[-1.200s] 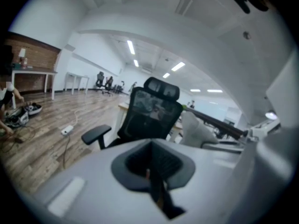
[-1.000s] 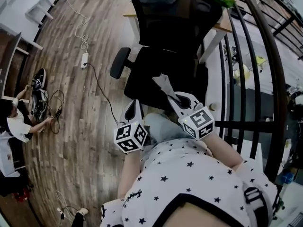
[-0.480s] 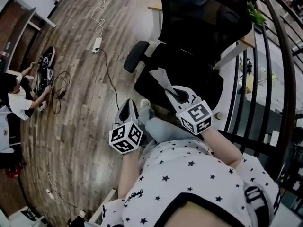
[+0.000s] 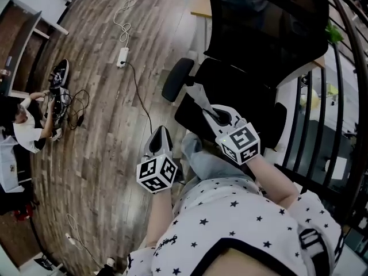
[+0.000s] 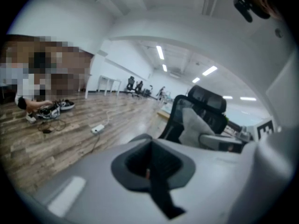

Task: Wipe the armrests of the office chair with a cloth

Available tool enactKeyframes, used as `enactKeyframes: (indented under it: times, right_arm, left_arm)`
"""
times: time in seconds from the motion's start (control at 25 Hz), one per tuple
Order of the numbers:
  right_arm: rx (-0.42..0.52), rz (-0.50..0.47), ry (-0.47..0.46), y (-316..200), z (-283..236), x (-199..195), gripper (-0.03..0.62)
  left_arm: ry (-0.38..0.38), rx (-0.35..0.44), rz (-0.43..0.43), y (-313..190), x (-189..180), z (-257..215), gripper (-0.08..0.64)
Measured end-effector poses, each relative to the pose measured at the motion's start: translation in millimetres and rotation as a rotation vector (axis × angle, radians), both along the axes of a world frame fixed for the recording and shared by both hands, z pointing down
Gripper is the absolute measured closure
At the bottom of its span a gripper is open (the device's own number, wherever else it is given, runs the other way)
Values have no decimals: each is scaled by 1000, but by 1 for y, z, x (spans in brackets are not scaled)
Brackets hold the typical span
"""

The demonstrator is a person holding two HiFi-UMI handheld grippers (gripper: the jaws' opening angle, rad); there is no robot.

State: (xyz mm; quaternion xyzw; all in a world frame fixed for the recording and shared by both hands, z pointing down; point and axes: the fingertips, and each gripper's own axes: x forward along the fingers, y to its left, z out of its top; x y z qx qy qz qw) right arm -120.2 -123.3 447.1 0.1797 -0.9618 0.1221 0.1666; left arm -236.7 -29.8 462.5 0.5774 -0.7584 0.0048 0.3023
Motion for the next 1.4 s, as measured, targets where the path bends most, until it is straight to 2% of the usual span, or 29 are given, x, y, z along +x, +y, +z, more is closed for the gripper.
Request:
enactKeyframes:
  times: [0.48,0.76,1.4]
  right_arm:
    - [-9,52,108,-91,49,-69,560]
    - [-36,108,186,-134,85,-99,560]
    - [-44,218,396,-218,177,-123,560]
  left_arm:
    - [33,-70,94,-72,-57,31,554]
    - [69,-119,132,-95,-85,47,554]
    - [101,-190,230,-140,-125,80,554]
